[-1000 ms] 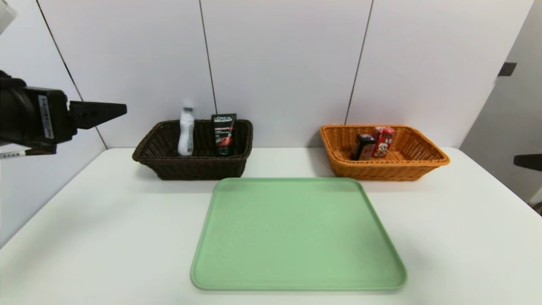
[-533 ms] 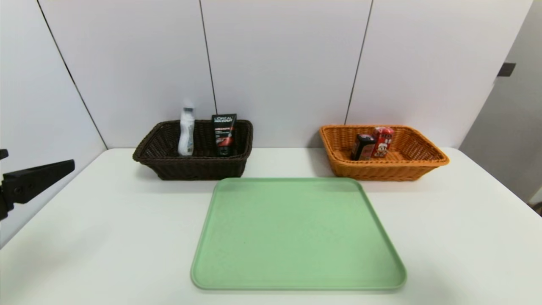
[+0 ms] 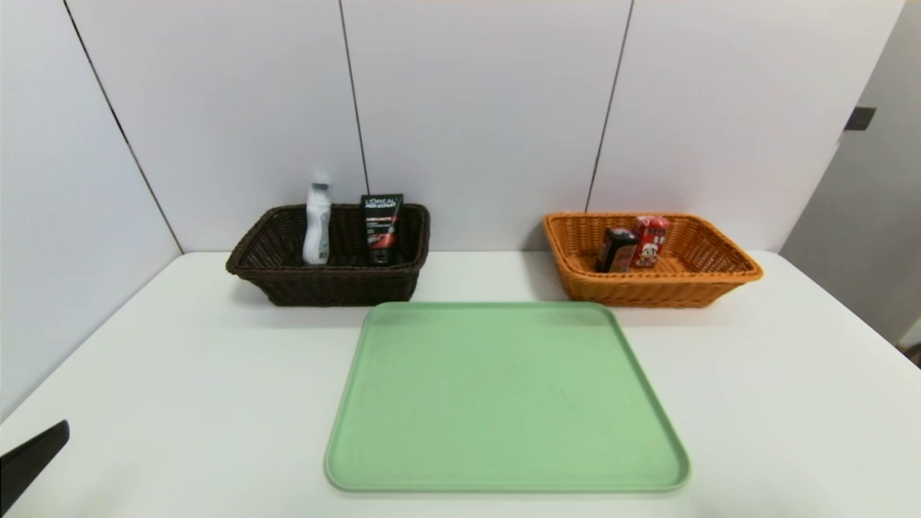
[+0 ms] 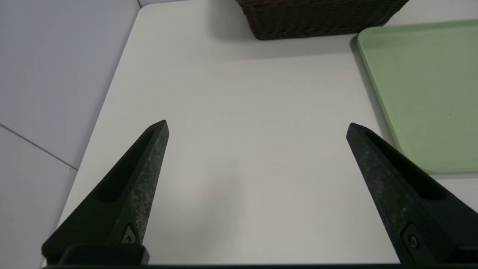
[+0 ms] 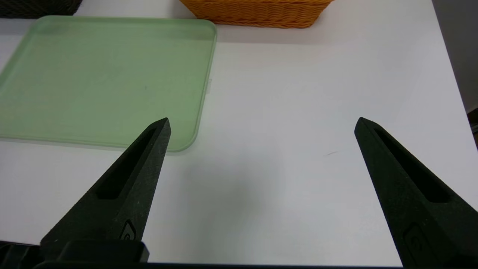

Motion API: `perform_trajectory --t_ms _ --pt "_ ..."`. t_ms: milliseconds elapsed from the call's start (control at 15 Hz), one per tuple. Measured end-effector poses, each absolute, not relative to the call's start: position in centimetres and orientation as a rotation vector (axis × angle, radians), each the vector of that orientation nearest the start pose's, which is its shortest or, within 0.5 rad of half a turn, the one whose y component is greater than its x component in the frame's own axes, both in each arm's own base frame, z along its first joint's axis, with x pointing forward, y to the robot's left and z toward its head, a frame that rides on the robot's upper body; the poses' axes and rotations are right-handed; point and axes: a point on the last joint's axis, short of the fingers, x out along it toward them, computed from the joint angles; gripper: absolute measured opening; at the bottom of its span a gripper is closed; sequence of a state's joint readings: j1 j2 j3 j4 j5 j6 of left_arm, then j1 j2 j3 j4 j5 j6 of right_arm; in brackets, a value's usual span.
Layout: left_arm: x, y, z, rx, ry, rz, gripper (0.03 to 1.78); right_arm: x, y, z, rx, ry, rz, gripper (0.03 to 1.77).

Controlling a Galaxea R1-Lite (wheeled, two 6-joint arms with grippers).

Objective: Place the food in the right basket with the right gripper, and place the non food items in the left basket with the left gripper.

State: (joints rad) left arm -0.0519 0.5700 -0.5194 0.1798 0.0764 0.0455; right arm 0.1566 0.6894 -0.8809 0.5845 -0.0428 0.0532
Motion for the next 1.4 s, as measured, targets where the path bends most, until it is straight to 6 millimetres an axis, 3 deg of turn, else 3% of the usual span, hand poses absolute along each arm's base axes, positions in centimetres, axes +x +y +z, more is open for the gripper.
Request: perform_trajectory --t_ms 267,733,867,1133,1400 --pt "0.0 0.2 18.1 0.052 0.254 0.054 1.69 0.0 -0.1 24.1 0.013 0.365 0.089 1.70" --pt "-2.2 0.1 14.0 0.052 0.214 0.073 1.69 -3.1 -0.4 19.6 -0.011 0.271 0.058 1.70" --pt "-2.4 0.1 13.1 0.046 0.202 0.066 1.69 -3.4 -0.3 18.3 -0.014 0.250 0.051 1.70" --pt "-2.3 0.1 12.4 0.040 0.163 0.070 1.69 -2.9 -0.2 17.9 -0.010 0.078 0.045 1.70" --pt "-2.0 0.1 11.1 0.050 0.137 0.053 1.69 -3.8 0.0 15.3 -0.029 0.109 0.035 1.70"
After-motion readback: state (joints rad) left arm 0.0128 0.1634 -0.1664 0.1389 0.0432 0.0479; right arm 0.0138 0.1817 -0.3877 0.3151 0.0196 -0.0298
